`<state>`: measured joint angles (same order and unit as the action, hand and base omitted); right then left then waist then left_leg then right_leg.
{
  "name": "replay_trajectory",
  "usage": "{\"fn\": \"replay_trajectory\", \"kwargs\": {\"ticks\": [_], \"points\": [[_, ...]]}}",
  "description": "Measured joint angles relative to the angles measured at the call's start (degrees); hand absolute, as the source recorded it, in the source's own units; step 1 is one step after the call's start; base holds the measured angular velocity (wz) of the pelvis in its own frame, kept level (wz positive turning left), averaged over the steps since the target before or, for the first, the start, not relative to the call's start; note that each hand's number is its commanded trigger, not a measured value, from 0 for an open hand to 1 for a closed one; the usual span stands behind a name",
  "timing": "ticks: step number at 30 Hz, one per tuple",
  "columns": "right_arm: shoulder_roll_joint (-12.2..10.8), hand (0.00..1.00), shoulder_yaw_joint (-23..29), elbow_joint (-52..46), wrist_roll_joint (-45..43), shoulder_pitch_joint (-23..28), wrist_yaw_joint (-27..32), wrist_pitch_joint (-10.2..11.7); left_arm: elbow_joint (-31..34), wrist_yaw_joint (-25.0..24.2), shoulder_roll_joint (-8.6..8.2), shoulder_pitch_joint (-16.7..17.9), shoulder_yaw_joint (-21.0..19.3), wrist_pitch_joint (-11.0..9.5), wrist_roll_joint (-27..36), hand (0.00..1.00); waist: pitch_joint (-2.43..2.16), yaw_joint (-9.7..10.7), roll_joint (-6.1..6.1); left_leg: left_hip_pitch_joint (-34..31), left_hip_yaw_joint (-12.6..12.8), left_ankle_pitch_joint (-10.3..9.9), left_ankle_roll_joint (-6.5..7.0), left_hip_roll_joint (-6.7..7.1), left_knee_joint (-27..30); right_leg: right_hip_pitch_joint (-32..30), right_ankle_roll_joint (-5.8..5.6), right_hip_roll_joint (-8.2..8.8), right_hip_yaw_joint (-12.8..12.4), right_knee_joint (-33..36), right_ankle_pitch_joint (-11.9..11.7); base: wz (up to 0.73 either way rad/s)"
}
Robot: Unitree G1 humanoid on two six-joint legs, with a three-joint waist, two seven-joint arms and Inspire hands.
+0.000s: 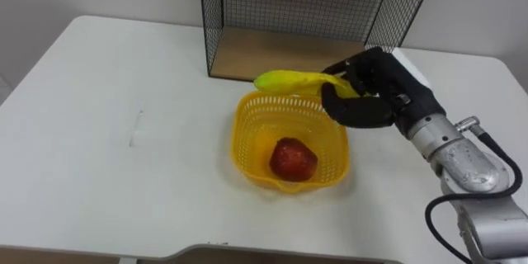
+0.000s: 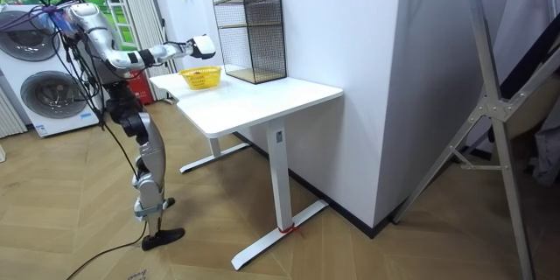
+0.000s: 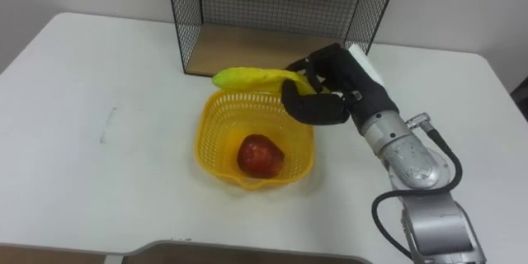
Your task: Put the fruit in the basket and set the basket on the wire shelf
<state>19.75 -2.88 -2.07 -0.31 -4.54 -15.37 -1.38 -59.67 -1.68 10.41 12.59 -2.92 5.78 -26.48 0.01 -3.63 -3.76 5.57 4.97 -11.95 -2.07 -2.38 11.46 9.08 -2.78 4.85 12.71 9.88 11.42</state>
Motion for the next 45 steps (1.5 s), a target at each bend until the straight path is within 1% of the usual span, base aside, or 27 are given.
{"fn": "replay_trajectory", "kwargs": {"ticks": [1, 2, 6, 9, 12, 13, 14, 17, 22, 25, 30, 34, 37, 38, 39, 40, 43, 44, 45], "points": [[0.00, 0.11, -0.51, 0.00, 0.00, 0.00, -0.38, 0.00, 0.00, 0.00, 0.02, 0.01, 0.14, 0.00, 0.00, 0.00, -0.02, 0.00, 0.09, 0.02, 0.00, 0.00, 0.00, 0.00, 0.05, 0.01, 0.00, 0.01, 0.00, 0.01, 0.00, 0.00], [0.00, 0.00, -0.82, 0.01, 0.00, 0.00, -0.70, 0.00, 0.00, 0.01, 0.03, 0.00, 0.40, 0.00, 0.00, 0.00, -0.02, 0.00, 0.09, 0.03, -0.01, 0.00, 0.00, 0.00, 0.13, 0.01, 0.00, 0.02, 0.00, 0.01, 0.00, 0.00], [-0.01, 0.00, -1.39, 0.02, 0.00, 0.00, -1.00, 0.00, 0.02, -0.01, 0.06, -0.21, 1.11, 0.00, -0.02, 0.00, 0.01, -0.13, -0.06, 0.05, -0.01, 0.00, 0.00, 0.00, 0.17, 0.00, 0.01, 0.02, -0.16, 0.07, -0.01, 0.00], [-0.09, 0.00, -2.89, 0.09, -0.58, 0.27, -1.14, 0.00, 0.04, 0.07, 0.07, -0.66, 1.36, 0.00, -0.02, 0.00, 0.02, -0.10, -0.10, 0.07, 0.13, 0.00, 0.00, 0.00, 0.06, 0.03, 0.01, 0.01, -0.35, 0.10, -0.01, -0.01], [-0.60, 0.00, -3.30, 0.58, -2.10, 1.16, -1.72, -0.14, -0.01, 0.51, 0.07, -0.90, 1.51, 0.00, -0.01, 0.00, 0.10, -0.26, -0.32, 0.09, 0.20, 0.00, 0.00, 0.00, -0.05, -0.01, 0.01, -0.01, -0.43, 0.10, -0.01, 0.00], [-0.90, 0.00, -3.42, 1.23, -2.56, 1.35, -1.90, -0.44, -0.04, 0.84, 0.12, -0.87, 2.03, 0.02, -0.01, 0.00, 0.13, -0.35, -0.41, 0.09, 0.24, 0.00, 0.00, 0.00, -0.07, -0.04, 0.01, -0.01, -0.46, 0.10, -0.01, 0.00], [-1.30, 0.00, -3.44, 1.54, -2.58, 1.44, -2.01, -1.26, -0.03, 0.96, 0.11, -0.90, 2.26, 0.02, -0.01, 0.00, 0.18, -0.37, -0.54, 0.07, 0.28, 0.00, 0.00, 0.00, -0.10, -0.09, 0.01, -0.01, -0.49, 0.09, -0.01, 0.00], [-1.53, 0.00, -3.67, 1.80, -2.58, 1.48, -2.30, -1.35, -0.03, 0.97, 0.11, -0.92, 2.67, 0.02, -0.02, 0.00, 0.32, -0.28, -0.60, 0.05, 0.34, 0.00, 0.00, 0.00, -0.16, -0.15, 0.01, -0.02, -0.52, 0.07, -0.01, 0.00], [-1.59, 0.00, -3.72, 2.95, -2.56, 1.48, -2.34, -1.34, -0.02, 0.89, 0.11, -0.93, 3.19, 0.03, -0.03, 0.00, 0.30, -0.30, -0.75, 0.07, 0.34, 0.00, 0.00, 0.00, -0.02, -0.03, 0.01, -0.01, -0.50, 0.06, -0.01, 0.00], [-1.60, 0.00, -3.72, 3.75, -2.57, 1.48, -2.36, -1.68, -0.03, 0.88, 0.11, -0.85, 3.20, 0.05, -0.01, 0.00, 0.39, -0.25, -0.85, 0.06, 0.34, 0.00, 0.00, 0.00, 0.07, -0.03, 0.01, -0.01, -0.51, 0.07, -0.01, 0.00], [-1.60, 0.00, -3.72, 3.74, -2.57, 1.48, -2.36, -1.84, -0.03, 0.41, 0.12, -0.83, 3.23, 0.06, -0.01, 0.00, 0.36, -0.15, -0.92, 0.05, 0.33, 0.00, 0.00, 0.00, 0.14, -0.03, 0.01, -0.01, -0.50, 0.18, -0.01, 0.00], [-1.60, 0.00, -3.72, 3.75, -2.57, 1.48, -2.35, -1.84, -0.04, -0.19, 0.14, -0.83, 3.33, 0.06, -0.01, 0.00, 0.22, -0.13, -1.24, 0.06, 0.32, 0.00, 0.00, -0.01, 0.19, -0.03, 0.01, 0.00, -0.48, 0.28, -0.01, 0.00], [-1.60, 0.00, -3.72, 3.75, -2.57, 1.48, -2.34, -1.84, -0.04, -0.26, 0.26, -0.83, 3.43, 0.06, 0.00, 0.00, 0.27, -0.13, -1.43, 0.07, 0.32, 0.00, 0.00, -0.01, 0.23, -0.04, 0.01, 0.01, -0.49, 0.37, -0.01, 0.00], [-1.63, 0.00, -3.72, 3.75, -2.58, 1.48, -2.34, -1.84, -0.07, -0.27, 0.28, -0.83, 3.45, 0.06, -0.01, 0.00, 0.37, -0.13, -1.27, 0.06, 0.32, 0.00, 0.00, -0.01, 0.25, -0.04, 0.01, 0.01, -0.50, 0.40, -0.01, 0.00], [-1.65, 0.00, -3.72, 3.74, -2.58, 1.48, -2.34, -1.84, -0.07, -0.27, 0.28, -0.83, 3.45, 0.06, -0.01, 0.00, 0.31, -0.10, -1.37, 0.06, 0.32, 0.00, 0.01, -0.01, 0.26, -0.08, 0.01, 0.02, -0.50, 0.45, -0.01, 0.00], [-1.77, 0.00, -3.72, 3.74, -2.75, 1.49, -2.34, -1.84, -0.01, -0.27, 0.28, -0.81, 3.42, 0.07, -0.02, 0.00, 0.37, -0.01, -1.27, 0.01, 0.29, 0.00, 0.00, -0.03, 0.27, -0.24, 0.01, 0.01, -0.50, 0.63, -0.01, 0.00], [-2.24, 0.00, -3.71, 3.74, -4.68, 1.51, -2.36, -1.85, 0.08, -0.29, 0.27, -0.80, 3.24, 0.07, -0.03, 0.00, 0.37, 0.07, -1.22, -0.03, 0.30, 0.00, 0.00, -0.05, 0.27, -0.31, 0.01, 0.00, -0.55, 0.66, -0.01, 0.00], [-2.27, 0.00, -3.71, 3.74, -4.82, 1.52, -2.37, -1.85, 0.15, -0.29, 0.27, -0.79, 3.21, 0.08, -0.03, 0.00, 0.36, 0.10, -1.18, -0.07, 0.30, 0.00, 0.01, -0.05, 0.28, -0.35, 0.01, 0.00, -0.54, 0.68, -0.01, 0.00], [-2.35, 0.00, -3.69, 3.74, -5.03, 1.51, -2.37, -1.86, 0.27, -0.28, 0.27, -0.79, 3.13, 0.09, -0.03, 0.00, 0.23, 0.12, -1.09, -0.25, 0.30, 0.00, 0.00, -0.05, 0.30, -0.55, 0.01, 0.01, -0.58, 0.72, -0.01, 0.00]]}}
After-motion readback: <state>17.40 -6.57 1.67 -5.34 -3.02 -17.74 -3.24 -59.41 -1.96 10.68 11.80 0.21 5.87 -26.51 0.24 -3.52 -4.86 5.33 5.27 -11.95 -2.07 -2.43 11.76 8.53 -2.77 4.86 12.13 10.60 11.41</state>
